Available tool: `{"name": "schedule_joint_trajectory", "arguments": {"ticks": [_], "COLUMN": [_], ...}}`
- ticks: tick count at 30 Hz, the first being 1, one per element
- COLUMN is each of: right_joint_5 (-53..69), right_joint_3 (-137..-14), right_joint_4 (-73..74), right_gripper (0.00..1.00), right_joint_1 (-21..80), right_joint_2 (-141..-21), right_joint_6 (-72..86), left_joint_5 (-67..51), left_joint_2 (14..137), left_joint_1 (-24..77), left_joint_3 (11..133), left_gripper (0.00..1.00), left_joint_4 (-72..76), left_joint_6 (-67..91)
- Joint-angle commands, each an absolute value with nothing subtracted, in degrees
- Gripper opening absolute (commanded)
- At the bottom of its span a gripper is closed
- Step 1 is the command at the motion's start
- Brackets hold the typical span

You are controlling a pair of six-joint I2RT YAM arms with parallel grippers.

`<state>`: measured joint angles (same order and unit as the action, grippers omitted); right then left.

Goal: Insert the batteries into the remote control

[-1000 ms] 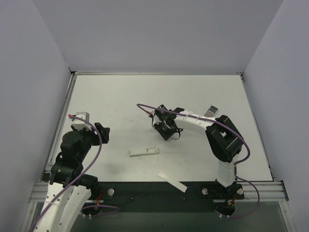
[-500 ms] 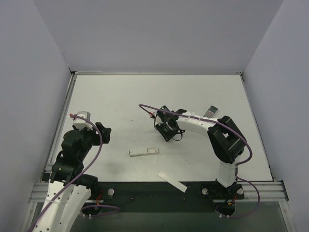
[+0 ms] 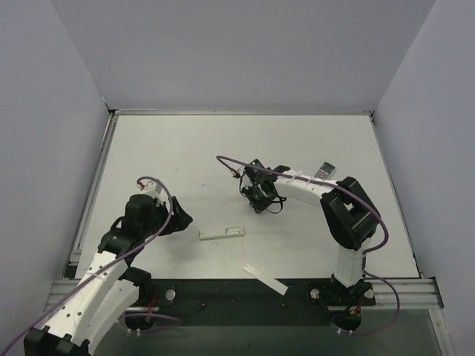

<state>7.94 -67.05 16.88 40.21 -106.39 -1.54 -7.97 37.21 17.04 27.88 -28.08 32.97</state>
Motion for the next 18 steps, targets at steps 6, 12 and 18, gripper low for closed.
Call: {"name": "schedule_joint_trajectory", "arguments": {"ticks": [6, 12, 18], "right_joint_5": [4.49, 0.00, -4.66], "right_joint_3": [-69.86, -71.89, -76.19], "right_joint_4": [25.74, 33.73, 39.62], "right_gripper": [0.00, 0.00, 0.00], "right_joint_1": [47.27, 55.70, 61.69], "right_joint_2": [-97.04, -95.01, -99.31], "right_joint_6": [-8.06, -16.34, -24.25], "left_joint_5": [-3.34, -1.67, 2.02], "left_joint_2": [46.05, 45.53, 40.44], "left_joint_1": [26.81, 26.81, 26.81], "left_joint_3": [26.19, 22.16, 19.08], "left_gripper": [0.82, 0.81, 0.79], "left_joint_4": [-21.19, -18.20, -18.63], "left_joint_6": [39.64, 43.06, 48.25]}}
